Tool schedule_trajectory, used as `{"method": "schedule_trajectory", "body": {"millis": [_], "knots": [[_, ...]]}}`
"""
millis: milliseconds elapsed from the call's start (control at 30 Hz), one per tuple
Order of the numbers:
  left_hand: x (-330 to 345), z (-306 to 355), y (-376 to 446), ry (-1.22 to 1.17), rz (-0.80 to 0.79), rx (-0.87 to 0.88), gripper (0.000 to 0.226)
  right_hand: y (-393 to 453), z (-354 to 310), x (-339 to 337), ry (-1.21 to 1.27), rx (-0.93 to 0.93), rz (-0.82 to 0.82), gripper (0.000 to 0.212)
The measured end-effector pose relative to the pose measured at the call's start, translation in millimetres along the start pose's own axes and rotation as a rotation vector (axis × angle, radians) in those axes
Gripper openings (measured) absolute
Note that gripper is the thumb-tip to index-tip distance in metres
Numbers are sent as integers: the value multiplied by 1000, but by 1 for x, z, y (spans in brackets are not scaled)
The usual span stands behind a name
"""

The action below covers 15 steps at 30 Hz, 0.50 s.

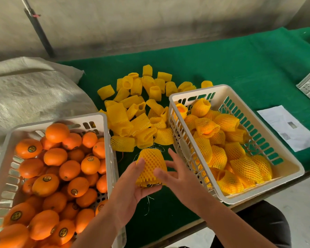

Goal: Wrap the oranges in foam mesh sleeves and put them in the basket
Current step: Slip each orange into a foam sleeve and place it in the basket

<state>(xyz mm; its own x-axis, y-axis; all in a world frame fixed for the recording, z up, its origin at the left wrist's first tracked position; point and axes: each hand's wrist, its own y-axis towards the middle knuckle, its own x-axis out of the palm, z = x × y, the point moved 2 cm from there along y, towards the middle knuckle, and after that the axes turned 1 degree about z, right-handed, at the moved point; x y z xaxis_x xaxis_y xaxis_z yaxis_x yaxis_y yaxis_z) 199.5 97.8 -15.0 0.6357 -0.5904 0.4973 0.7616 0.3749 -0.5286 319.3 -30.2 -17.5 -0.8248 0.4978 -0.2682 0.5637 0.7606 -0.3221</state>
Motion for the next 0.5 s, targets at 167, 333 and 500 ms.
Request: {"method": "schedule_trajectory", "body": {"millis": [167, 333, 500], "knots": [[6, -2, 2, 378, -55, -11, 39, 1, -1, -11, 123, 6, 152, 66], [-24, 14, -4, 1179, 76, 334, 43, -4, -6, -49, 228, 2, 276, 61], [-71, 9, -3, 1612, 373, 494, 66, 3, 12, -138, 187, 66, 640, 63]]}}
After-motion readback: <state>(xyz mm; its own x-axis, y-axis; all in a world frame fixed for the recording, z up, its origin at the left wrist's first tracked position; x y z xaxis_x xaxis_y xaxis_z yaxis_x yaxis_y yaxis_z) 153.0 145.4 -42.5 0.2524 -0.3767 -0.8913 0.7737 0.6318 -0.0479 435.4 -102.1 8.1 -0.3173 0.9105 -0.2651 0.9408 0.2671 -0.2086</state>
